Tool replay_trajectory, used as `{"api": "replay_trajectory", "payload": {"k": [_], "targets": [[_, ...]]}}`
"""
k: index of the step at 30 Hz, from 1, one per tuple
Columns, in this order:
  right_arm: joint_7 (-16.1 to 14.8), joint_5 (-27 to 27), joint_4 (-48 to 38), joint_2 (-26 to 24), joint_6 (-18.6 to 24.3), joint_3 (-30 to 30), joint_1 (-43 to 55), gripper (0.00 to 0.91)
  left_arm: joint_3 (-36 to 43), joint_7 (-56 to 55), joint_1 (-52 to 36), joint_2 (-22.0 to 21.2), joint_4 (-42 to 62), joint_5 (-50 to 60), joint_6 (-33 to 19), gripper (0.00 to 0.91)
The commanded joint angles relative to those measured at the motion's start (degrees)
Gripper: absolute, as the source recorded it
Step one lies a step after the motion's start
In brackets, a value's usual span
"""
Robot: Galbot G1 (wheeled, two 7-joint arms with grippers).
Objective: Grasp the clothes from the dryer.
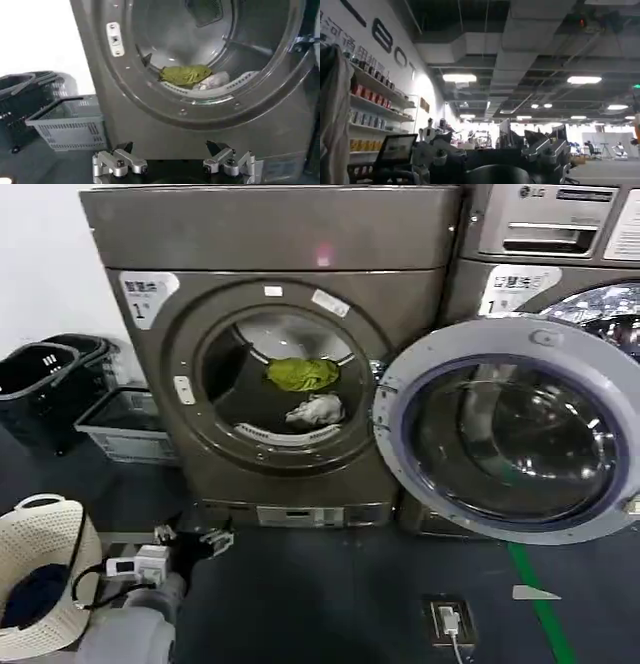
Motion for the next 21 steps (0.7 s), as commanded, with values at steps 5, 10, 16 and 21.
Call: {"api": "replay_trajectory", "payload": {"k": [5,10,16,21], "targets": [[1.3,1.1,-0.3,0.2,1.1,0.1,-0.1,0.907,0.2,0.9,-0.1,0.0,-0.2,0.8,2.8,0.907],[3.2,2.3,-0.6,0.1,1.9,0.1,0.1,0.907,0.3,3.0,-0.1,0.0,-0.6,0.5,2.8,0.907],[3.8,4.2,-0.6,0.1,2.9,0.3,0.2,0.907,1.4,2.3,-0.1,-0.2,-0.3,3.4,2.8,0.907],[4.2,5.0,-0.4,0.3,4.0,0.3,0.0,0.907,1.7,2.3,-0.2,-0.3,-0.7,2.6,2.8,0.907]]}}
